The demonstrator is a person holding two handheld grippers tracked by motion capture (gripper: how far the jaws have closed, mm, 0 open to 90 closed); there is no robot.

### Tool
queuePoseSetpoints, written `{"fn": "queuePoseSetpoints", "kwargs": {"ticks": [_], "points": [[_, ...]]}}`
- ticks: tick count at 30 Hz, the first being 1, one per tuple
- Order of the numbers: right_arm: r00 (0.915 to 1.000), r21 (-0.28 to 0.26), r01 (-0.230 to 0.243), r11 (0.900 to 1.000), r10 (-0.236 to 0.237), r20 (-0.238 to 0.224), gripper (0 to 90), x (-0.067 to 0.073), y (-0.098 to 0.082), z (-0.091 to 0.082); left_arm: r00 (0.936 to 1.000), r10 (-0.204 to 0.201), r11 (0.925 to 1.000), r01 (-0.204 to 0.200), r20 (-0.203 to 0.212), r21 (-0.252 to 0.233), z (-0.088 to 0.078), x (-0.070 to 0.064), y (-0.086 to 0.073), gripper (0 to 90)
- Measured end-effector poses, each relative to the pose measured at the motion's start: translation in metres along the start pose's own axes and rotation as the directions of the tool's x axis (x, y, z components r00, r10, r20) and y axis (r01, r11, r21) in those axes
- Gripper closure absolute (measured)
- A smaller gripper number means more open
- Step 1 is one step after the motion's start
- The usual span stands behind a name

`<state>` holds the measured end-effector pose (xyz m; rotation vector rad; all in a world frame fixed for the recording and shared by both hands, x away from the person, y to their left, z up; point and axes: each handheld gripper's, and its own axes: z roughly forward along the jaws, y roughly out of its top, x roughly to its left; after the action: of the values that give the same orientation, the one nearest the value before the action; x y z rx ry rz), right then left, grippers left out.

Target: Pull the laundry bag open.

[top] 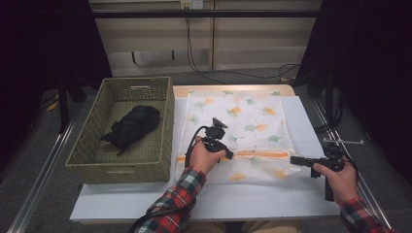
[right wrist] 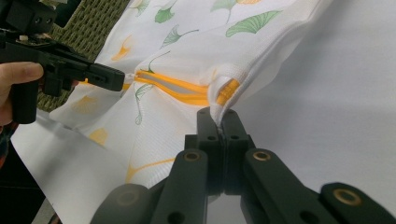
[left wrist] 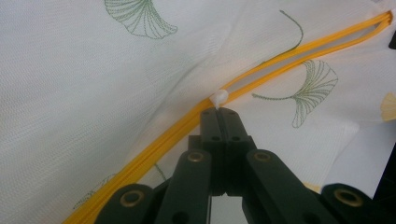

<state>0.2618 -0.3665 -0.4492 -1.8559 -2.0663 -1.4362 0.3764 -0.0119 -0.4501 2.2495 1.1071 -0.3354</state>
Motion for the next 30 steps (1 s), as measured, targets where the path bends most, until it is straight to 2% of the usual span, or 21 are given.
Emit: {"fn": "queuePoseSetpoints", "kwargs": {"ticks": [2, 3, 7, 8, 14, 15, 16, 20, 22, 23, 26, 28, 30], "points": [[1.0000, -0.003, 0.004, 1.000, -0.004, 0.005, 89.7, -0.001, 0.000, -0.001, 0.9997, -0.017, 0.9998, 0.017, -0.015, -0.014, -0.001, 0.002, -0.001, 90.0], [1.0000, -0.006, -0.004, 1.000, 0.004, -0.002, 89.8, -0.001, 0.000, -0.001, 0.9995, -0.031, 0.9993, 0.031, -0.009, -0.021, -0.001, 0.003, -0.002, 90.0], [1.0000, -0.003, -0.004, 1.000, 0.004, 0.005, 89.7, -0.003, 0.000, -0.002, 0.9996, -0.027, 0.9996, 0.027, -0.013, -0.007, -0.006, 0.009, -0.003, 90.0], [1.0000, -0.005, -0.004, 1.000, 0.004, 0.007, 89.7, -0.003, 0.000, -0.002, 0.9992, -0.037, 0.9990, 0.036, -0.019, -0.025, -0.005, 0.008, -0.004, 90.0], [0.9999, -0.001, -0.001, 1.000, 0.001, 0.010, 89.7, -0.001, 0.000, -0.001, 0.9992, -0.036, 0.9990, 0.036, -0.019, -0.025, -0.009, 0.010, -0.002, 90.0], [1.0000, -0.001, -0.001, 1.000, 0.001, 0.010, 89.8, -0.001, 0.000, -0.001, 0.9988, -0.039, 0.9989, 0.038, -0.029, -0.026, -0.010, 0.009, -0.002, 90.0], [0.9999, -0.003, 0.001, 1.000, -0.001, 0.013, 89.7, -0.001, 0.000, -0.001, 0.9989, -0.042, 0.9989, 0.042, -0.018, -0.023, -0.010, 0.010, -0.002, 90.0], [0.9999, -0.001, -0.006, 1.000, 0.006, 0.012, 89.8, -0.001, 0.000, -0.001, 0.9990, -0.037, 0.9990, 0.036, -0.025, -0.025, -0.012, 0.013, -0.003, 90.0], [0.9999, -0.002, -0.002, 1.000, 0.002, 0.013, 89.8, -0.001, 0.000, -0.002, 0.9985, -0.037, 0.9990, 0.036, -0.041, -0.027, -0.013, 0.014, -0.003, 90.0], [0.9999, -0.002, 0.000, 1.000, 0.000, 0.014, 89.8, -0.001, 0.000, -0.002, 0.9974, -0.055, 0.9977, 0.053, -0.045, -0.042, -0.013, 0.013, -0.004, 90.0], [0.9999, -0.003, -0.002, 1.000, 0.002, 0.012, 89.7, -0.001, 0.000, -0.001, 0.9981, -0.043, 0.9987, 0.042, -0.045, -0.030, -0.016, 0.016, -0.004, 90.0], [0.9999, -0.004, -0.002, 1.000, 0.002, 0.015, 89.7, -0.002, 0.000, -0.002, 0.9975, -0.057, 0.9978, 0.056, -0.041, -0.036, -0.017, 0.016, -0.004, 90.0], [0.9999, -0.004, -0.001, 1.000, 0.001, 0.014, 89.7, -0.001, 0.000, -0.001, 0.9976, -0.050, 0.9981, 0.048, -0.049, -0.038, -0.018, 0.017, -0.004, 90.0]]}}
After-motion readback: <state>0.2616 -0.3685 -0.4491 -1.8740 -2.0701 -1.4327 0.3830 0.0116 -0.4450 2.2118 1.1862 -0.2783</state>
